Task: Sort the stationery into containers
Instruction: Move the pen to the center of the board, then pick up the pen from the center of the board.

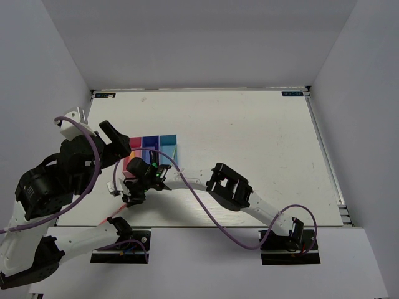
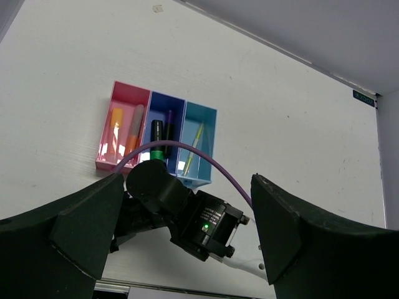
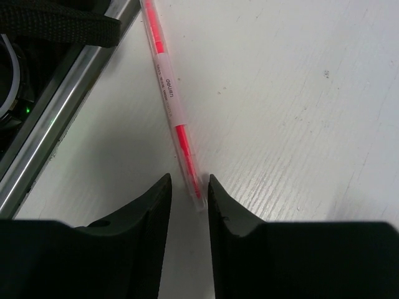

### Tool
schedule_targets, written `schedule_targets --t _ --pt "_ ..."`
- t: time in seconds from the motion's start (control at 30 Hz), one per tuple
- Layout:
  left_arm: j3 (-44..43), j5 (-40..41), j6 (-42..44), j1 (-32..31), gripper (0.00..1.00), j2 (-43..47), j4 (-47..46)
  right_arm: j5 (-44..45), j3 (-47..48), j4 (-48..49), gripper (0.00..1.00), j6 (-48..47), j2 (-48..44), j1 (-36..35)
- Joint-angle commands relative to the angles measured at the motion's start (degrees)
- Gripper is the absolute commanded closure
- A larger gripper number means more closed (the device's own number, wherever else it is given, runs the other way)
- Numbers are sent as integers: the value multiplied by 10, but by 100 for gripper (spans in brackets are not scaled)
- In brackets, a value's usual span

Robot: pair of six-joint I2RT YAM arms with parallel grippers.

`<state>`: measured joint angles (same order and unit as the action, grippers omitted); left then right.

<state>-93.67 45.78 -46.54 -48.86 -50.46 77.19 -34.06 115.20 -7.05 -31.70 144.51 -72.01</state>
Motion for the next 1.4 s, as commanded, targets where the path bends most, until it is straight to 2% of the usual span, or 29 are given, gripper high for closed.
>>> schedule_targets --t 0.0,0.3,0.5,0.63,0.83,0.97,1.07,1.13,1.37 --pt "2 -5 -1 3 7 3 264 27 -23 -30 68 -5 11 2" --pt "22 -12 -18 2 7 19 264 58 -82 -42 90 -7 -16 4" --pt "56 -15 -21 2 7 38 251 70 -122 -63 94 2 -61 20" --pt "67 -23 -23 2 7 46 239 73 -190 -71 100 -3 -98 29" --pt "79 -34 -19 2 7 63 223 97 -296 -71 100 -8 -181 54" --pt "94 -42 -10 2 7 66 206 113 -381 -80 92 -10 -222 63" --pt "98 -46 -5 2 7 70 197 124 -411 -89 86 -17 -243 67" --pt "104 -47 0 2 7 72 191 130 -435 -94 78 -14 -250 69" --pt "117 -55 8 2 7 83 176 153 -473 -93 75 -6 -256 70"
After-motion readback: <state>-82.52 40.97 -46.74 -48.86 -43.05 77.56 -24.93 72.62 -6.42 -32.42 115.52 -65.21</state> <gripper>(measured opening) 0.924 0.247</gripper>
